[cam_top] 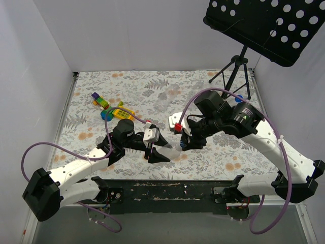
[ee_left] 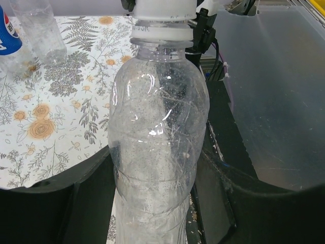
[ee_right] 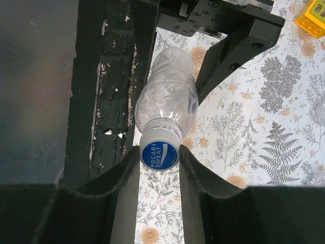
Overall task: Screw on the bottle caps
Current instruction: Screw the bottle cap onto the plastic bottle.
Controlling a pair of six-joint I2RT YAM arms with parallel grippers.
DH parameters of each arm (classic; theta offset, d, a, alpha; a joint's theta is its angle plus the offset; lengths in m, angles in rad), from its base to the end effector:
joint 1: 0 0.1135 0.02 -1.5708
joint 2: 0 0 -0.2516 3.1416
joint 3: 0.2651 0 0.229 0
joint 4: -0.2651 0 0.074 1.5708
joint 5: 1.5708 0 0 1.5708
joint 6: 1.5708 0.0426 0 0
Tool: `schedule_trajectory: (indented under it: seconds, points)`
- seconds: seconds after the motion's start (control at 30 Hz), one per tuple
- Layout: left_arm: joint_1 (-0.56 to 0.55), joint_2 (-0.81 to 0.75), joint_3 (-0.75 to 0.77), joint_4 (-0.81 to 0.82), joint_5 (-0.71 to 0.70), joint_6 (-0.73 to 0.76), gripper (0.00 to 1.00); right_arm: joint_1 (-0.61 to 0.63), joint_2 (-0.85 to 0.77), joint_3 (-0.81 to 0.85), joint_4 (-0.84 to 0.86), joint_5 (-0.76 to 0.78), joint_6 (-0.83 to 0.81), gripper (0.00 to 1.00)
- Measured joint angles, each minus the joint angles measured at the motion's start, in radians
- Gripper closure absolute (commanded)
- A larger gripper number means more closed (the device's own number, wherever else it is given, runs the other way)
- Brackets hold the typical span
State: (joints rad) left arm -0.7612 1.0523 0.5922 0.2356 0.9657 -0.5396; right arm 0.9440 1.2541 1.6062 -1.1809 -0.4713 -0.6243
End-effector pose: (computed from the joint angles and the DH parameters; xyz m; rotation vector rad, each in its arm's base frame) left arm 0.1320 -0.1742 0.2658 1.0077 1.8153 -1.7241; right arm 0.1040 0.1766 0.4026 -1.8456 1.5342 0.7144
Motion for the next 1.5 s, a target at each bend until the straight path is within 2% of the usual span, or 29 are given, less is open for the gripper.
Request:
schedule_trajectory:
  seconds: [0.17,0.47,0.67,0.73,0.77,0.87,0.93,1.03,1.23,1.5]
  points:
    - [0.000,-0.016,-0.011,-0.008,-0.024,-0.004,0.80,0.000,0.005,-0.014,0.019,0.008,0.051,0.99]
    - [0.000,-0.054,-0.087,-0.013,-0.149,-0.007,0.80,0.000,0.013,-0.125,0.148,0.129,0.331,0.99]
    - [0.000,-0.084,-0.103,0.013,-0.259,0.001,0.80,0.000,0.009,-0.132,0.223,0.245,0.526,0.99]
    - [0.000,-0.100,-0.108,0.021,-0.285,0.005,0.80,0.001,0.008,-0.126,0.238,0.267,0.563,0.78]
    - [0.000,-0.105,-0.108,0.024,-0.296,0.008,0.80,0.002,0.008,-0.120,0.241,0.280,0.578,0.65]
    - [0.000,-0.116,-0.108,0.059,-0.320,0.011,0.80,0.008,0.003,-0.087,0.246,0.312,0.620,0.41]
    - [0.000,-0.126,-0.108,0.095,-0.339,0.006,0.79,0.008,-0.008,-0.068,0.262,0.349,0.654,0.33]
    - [0.000,-0.139,-0.106,0.146,-0.358,-0.001,0.78,0.007,-0.037,-0.060,0.303,0.395,0.697,0.27]
    - [0.000,-0.147,-0.106,0.209,-0.378,-0.016,0.78,0.007,-0.079,-0.064,0.381,0.435,0.765,0.27]
    - [0.000,-0.148,-0.106,0.239,-0.392,-0.026,0.78,0.007,-0.085,-0.131,0.467,0.415,0.832,0.27]
